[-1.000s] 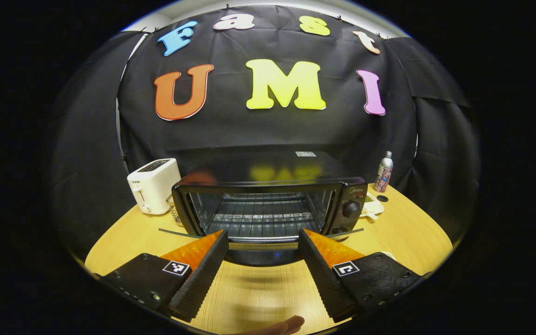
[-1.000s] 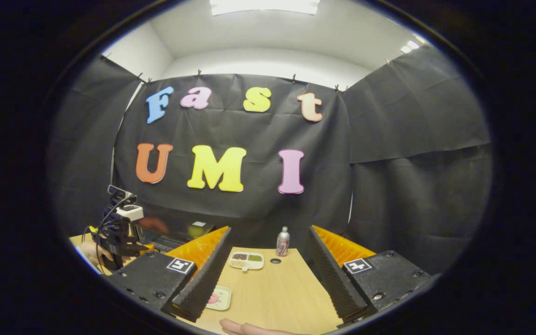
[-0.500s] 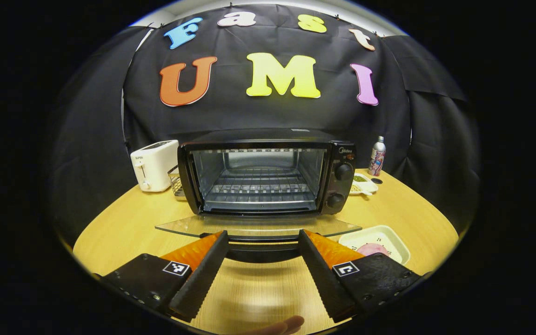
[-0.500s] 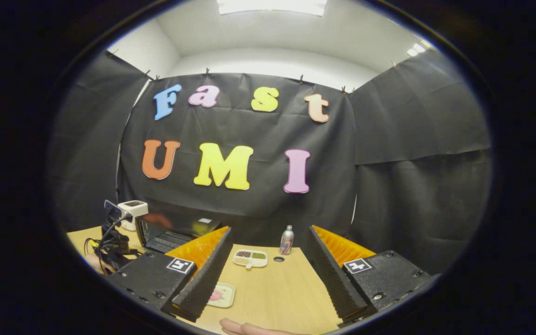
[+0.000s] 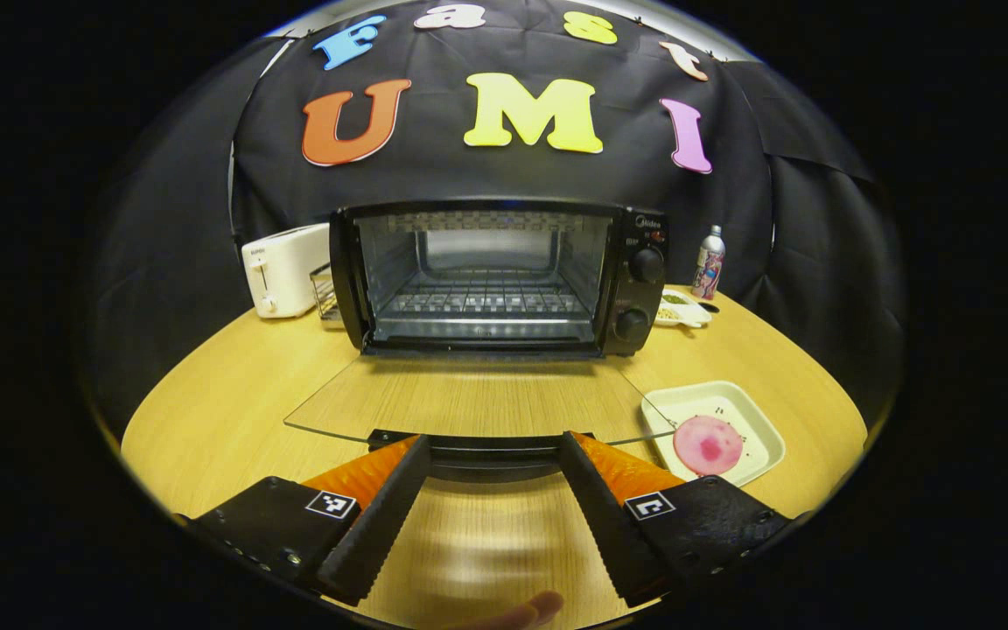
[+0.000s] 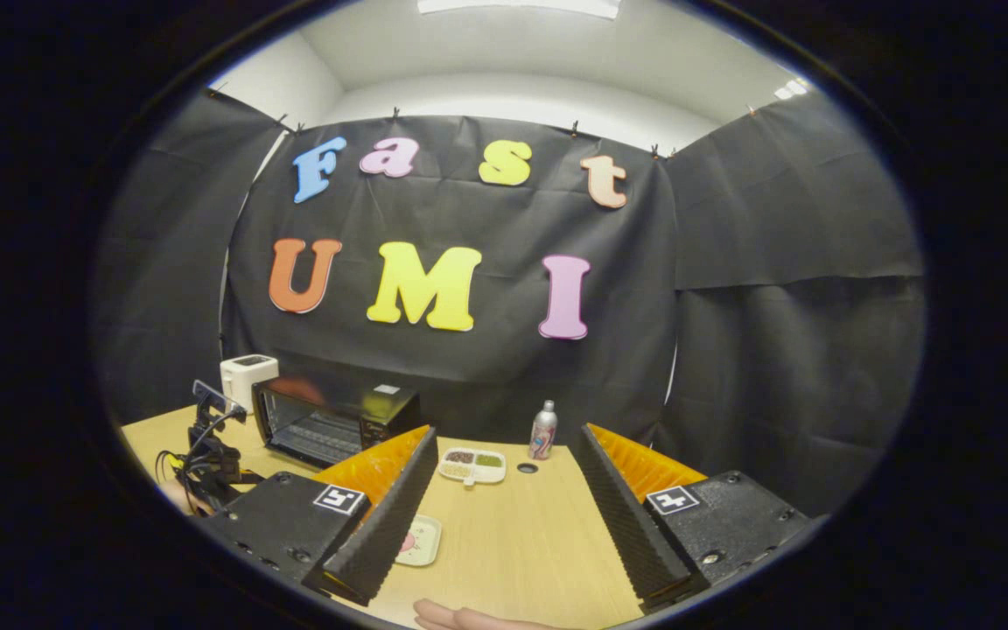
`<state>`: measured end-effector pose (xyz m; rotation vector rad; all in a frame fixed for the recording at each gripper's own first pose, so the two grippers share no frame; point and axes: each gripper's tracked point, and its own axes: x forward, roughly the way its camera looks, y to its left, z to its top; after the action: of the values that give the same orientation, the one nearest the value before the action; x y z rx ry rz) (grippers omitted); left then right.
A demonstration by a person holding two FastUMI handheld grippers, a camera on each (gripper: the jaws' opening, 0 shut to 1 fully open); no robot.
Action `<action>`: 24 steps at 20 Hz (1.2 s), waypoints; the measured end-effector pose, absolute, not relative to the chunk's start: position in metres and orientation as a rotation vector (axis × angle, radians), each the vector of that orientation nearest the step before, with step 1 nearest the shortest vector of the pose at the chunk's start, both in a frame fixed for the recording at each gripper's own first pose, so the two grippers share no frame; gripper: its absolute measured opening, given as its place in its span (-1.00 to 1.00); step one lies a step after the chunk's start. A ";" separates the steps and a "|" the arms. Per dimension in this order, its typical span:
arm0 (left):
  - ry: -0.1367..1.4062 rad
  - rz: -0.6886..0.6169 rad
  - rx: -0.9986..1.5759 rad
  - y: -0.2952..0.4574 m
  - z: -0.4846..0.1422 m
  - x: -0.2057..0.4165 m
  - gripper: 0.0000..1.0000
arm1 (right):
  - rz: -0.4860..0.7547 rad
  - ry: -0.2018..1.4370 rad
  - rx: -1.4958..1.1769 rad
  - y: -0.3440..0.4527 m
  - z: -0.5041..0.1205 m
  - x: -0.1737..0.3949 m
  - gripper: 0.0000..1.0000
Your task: Open the electric oven with the left hand, put the food in, and close the electric oven.
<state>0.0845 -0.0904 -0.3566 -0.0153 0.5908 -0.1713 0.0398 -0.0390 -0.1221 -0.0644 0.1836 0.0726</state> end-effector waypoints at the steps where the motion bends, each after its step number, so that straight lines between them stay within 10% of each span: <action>1: 0.618 -0.173 -0.009 -0.092 -0.365 0.083 0.91 | 0.077 0.203 -0.064 -0.038 -0.128 0.042 1.00; 24: 0.156 -0.170 -0.075 -0.059 -0.149 -0.013 0.89 | 0.293 1.139 0.079 0.046 -0.396 0.109 0.79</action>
<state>-0.0129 -0.0592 -0.1487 -0.0748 0.1555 -0.1700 0.1085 0.0460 -0.3955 0.0790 1.1391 0.2933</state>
